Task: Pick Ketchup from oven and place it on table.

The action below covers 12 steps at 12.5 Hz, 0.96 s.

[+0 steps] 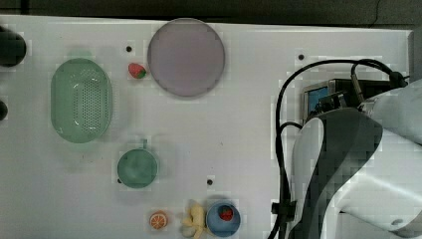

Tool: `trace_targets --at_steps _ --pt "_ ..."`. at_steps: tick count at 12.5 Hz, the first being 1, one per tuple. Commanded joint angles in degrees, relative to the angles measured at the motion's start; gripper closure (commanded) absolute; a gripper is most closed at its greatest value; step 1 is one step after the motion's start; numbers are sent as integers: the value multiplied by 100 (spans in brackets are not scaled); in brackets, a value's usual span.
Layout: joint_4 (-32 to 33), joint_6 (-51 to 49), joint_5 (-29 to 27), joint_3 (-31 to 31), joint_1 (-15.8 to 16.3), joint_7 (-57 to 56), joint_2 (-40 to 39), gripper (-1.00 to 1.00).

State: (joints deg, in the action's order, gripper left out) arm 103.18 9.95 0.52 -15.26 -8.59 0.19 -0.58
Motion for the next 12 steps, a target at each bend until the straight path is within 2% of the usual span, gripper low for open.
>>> trace_targets --at_steps 1,4,7,9,12 --pt "19 527 1 -473 28 111 -142 -100" --pt "19 1313 0 -1155 16 111 -567 -100" --pt "17 2093 -9 -1583 -13 108 -952 -100" --pt "16 2223 -29 -1749 -54 108 -1178 -100" --pt "10 2226 -709 -1824 -206 108 -1477 -100"
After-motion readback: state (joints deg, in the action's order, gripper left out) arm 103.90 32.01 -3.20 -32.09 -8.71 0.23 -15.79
